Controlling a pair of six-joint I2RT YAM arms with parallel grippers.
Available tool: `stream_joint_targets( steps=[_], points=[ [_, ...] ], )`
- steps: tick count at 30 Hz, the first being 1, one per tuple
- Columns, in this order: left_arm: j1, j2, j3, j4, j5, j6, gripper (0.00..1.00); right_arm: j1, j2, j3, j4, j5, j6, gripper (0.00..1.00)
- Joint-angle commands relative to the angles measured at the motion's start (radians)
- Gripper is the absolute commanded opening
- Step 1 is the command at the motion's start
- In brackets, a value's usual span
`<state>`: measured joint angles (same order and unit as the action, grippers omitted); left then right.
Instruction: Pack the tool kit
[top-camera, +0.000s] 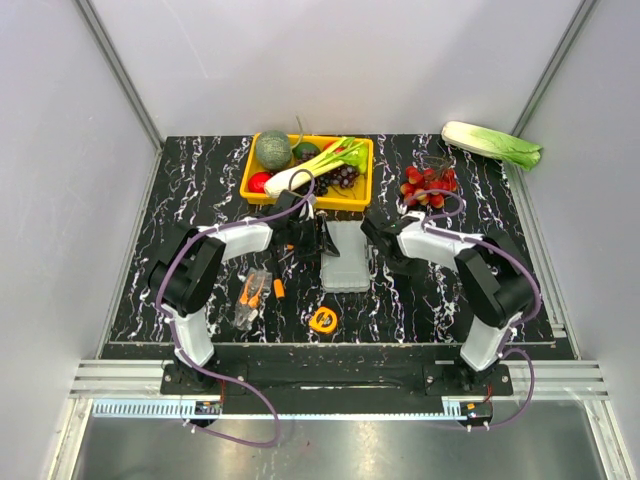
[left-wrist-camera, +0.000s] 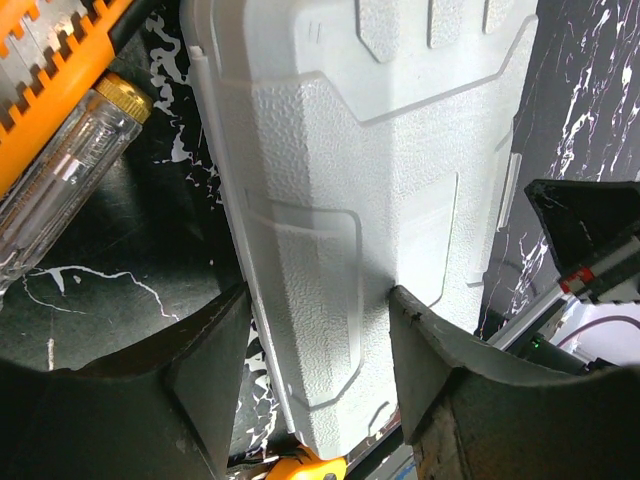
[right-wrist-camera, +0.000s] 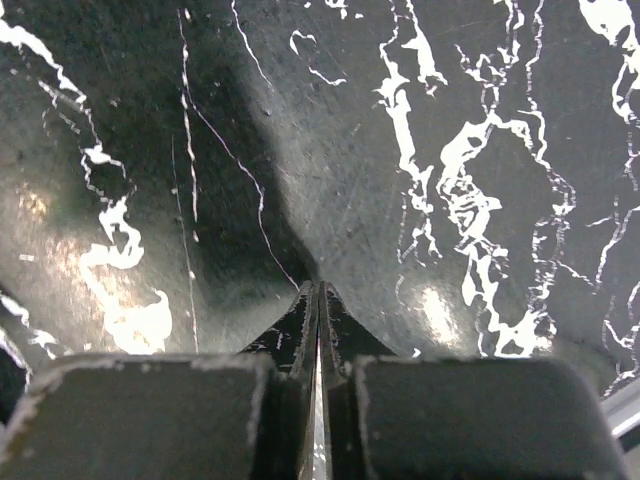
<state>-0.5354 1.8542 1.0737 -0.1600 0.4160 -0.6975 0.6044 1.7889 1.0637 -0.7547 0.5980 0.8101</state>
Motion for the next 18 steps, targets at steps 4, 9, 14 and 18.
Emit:
stream_joint_targets(
  steps=[4,9,14,18],
  points=[
    [-0.003,0.036,-0.014,-0.233,-0.161,0.101,0.18,-0.012,-0.207,0.018,0.046,-0.068,-0.084,0.16],
    [-0.009,0.01,0.015,-0.233,-0.145,0.11,0.41,-0.04,-0.293,-0.01,0.178,-0.271,-0.17,0.46],
    [-0.009,-0.026,0.051,-0.234,-0.131,0.119,0.52,-0.043,-0.284,-0.038,0.311,-0.454,-0.229,0.56],
    [-0.011,-0.046,0.083,-0.245,-0.12,0.127,0.57,-0.043,-0.224,-0.037,0.353,-0.507,-0.23,0.56]
  ],
)
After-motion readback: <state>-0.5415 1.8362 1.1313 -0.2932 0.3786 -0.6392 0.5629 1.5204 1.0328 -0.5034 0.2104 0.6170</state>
